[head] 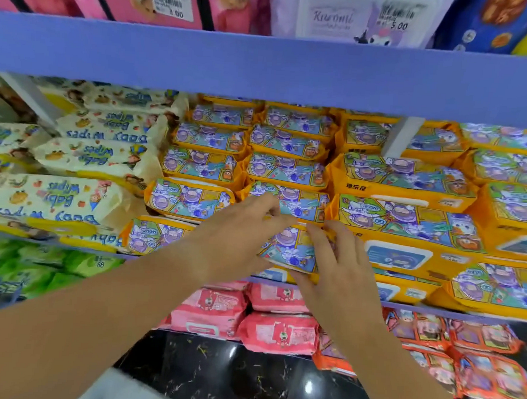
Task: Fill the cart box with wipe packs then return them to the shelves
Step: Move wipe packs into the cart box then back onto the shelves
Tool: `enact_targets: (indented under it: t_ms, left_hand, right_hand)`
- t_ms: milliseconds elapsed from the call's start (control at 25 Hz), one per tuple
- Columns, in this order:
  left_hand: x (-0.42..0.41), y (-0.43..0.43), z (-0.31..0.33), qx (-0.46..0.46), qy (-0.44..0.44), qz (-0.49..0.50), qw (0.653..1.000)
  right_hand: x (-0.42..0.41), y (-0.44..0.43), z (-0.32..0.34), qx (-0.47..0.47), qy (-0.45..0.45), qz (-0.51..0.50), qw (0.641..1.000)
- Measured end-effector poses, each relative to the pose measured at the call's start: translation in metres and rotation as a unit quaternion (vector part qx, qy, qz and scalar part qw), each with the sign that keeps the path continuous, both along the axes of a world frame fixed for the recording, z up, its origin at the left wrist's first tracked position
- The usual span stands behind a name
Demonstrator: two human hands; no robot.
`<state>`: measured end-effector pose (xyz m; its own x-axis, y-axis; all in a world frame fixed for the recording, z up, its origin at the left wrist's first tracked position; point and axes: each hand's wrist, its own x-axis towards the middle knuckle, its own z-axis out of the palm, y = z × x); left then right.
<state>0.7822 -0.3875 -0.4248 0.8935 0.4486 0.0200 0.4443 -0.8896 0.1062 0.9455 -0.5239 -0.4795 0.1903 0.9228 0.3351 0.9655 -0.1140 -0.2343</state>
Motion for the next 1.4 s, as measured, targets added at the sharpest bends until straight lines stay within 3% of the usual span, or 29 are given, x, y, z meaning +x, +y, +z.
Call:
enact_targets:
  t_ms: [160, 440, 1120, 1400]
  left_hand:
    - [-0.012, 0.018, -0.024, 0.109, 0.028, -0.003, 0.994]
    - [-0.022, 0.021, -0.039, 0.078, 0.004, 0.041, 0.996]
    - [-0.018, -0.017, -0.030, 0.124, 0.124, 0.108, 0.979]
    - [-0.046, -0.035, -0.007, 0.132, 0.087, 0.092, 0.983]
  right_hand:
    - [-0.012, 0.022, -0.005, 0.000, -0.095, 0.026, 0.995]
    - [-0.005, 0.035, -0.021, 0.014, -0.148, 0.048, 0.988]
    - [-0.029, 0.005, 0.007, -0.147, -0.111, 0.017, 0.983]
    - [-0.029, -0.017, 0.031, -0.208, -0.112, 0.029, 0.971]
